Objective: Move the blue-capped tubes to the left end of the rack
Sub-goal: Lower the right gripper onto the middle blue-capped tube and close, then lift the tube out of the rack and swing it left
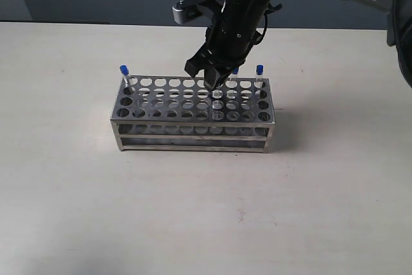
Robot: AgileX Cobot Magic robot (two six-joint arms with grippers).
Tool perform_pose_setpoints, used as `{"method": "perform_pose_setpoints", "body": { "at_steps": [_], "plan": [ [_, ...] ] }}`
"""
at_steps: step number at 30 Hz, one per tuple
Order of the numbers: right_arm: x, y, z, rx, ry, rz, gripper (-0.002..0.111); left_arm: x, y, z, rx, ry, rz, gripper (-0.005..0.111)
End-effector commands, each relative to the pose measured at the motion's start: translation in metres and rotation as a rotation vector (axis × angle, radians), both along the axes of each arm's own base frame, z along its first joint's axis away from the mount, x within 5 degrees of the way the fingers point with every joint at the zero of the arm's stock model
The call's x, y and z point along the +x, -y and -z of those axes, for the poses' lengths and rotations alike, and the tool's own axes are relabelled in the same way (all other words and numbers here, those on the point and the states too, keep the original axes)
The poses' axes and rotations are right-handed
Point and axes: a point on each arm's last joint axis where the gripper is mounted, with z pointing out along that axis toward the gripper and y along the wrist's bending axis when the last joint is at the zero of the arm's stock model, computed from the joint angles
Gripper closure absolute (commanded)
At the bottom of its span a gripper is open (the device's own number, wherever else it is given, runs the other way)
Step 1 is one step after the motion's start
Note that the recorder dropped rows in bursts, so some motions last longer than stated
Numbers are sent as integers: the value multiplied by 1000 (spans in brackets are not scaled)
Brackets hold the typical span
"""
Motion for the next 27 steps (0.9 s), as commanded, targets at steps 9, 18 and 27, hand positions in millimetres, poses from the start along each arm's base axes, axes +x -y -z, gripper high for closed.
{"method": "perform_pose_setpoints", "body": {
  "at_steps": [9, 18, 27],
  "plan": [
    [-18, 3, -48, 18, 67, -56, 109, 0, 0, -1, -1, 4, 3, 106],
    [-49, -14, -90, 72, 199, -164, 109, 0, 0, -1, -1, 4, 3, 106],
    [-63, -49, -95, 175, 365, -293, 109, 0, 0, -1, -1, 6, 4, 106]
  ]
}}
